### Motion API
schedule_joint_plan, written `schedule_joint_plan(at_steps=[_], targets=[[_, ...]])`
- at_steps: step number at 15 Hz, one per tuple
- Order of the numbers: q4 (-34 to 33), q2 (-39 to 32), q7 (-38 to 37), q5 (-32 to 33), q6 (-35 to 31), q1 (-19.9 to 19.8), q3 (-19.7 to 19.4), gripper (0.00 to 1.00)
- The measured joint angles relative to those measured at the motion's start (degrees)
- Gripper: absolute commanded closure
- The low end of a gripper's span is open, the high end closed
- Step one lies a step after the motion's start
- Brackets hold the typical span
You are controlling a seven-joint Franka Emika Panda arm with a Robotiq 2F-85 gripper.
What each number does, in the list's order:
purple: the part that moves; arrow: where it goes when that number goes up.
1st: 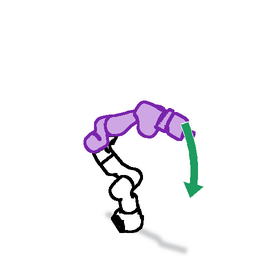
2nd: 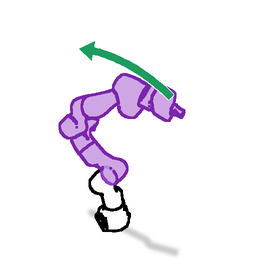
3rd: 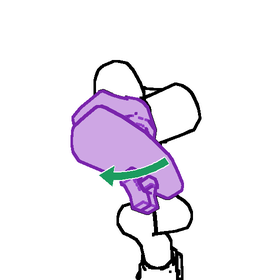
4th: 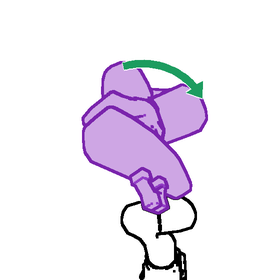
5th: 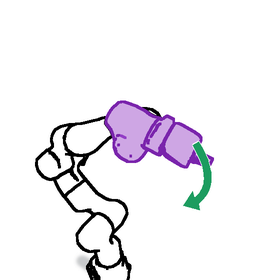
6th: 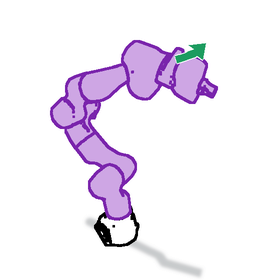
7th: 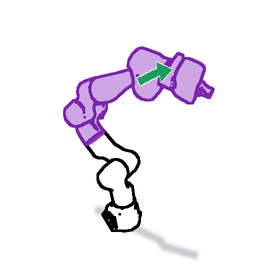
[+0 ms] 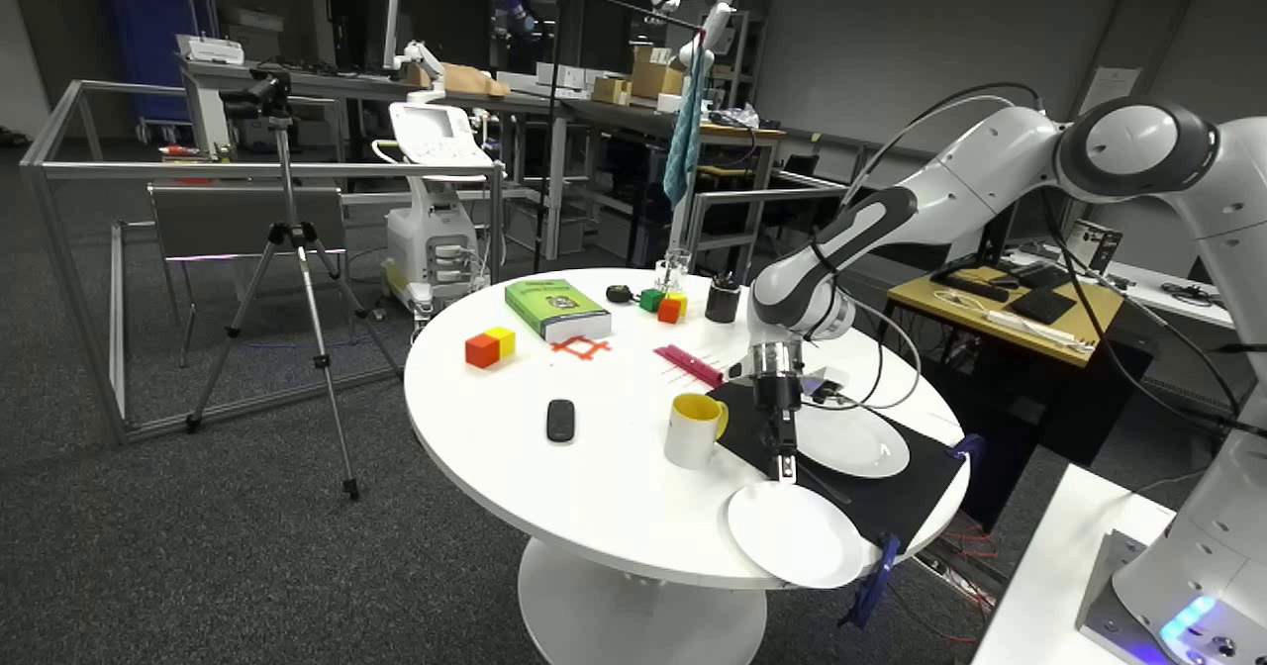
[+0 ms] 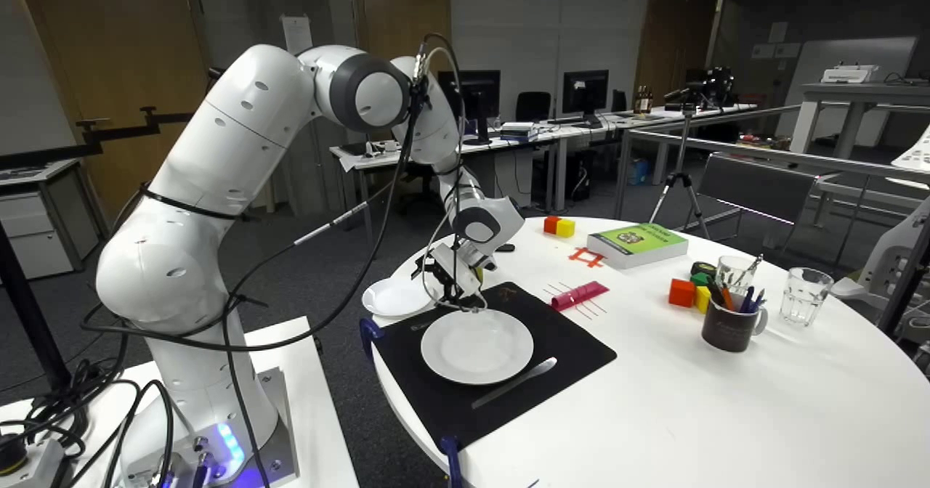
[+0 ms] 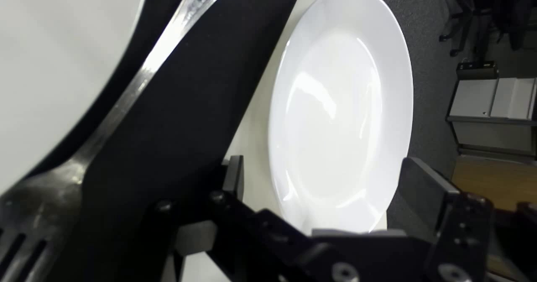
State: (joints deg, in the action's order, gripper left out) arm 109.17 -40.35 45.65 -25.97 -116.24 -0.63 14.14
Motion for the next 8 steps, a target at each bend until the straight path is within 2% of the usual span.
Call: schedule_joint_plan(at_steps=[8], targets=[[-2.60, -1.97, 0.00, 0.00, 3.47, 0.00, 0.53, 0.00]])
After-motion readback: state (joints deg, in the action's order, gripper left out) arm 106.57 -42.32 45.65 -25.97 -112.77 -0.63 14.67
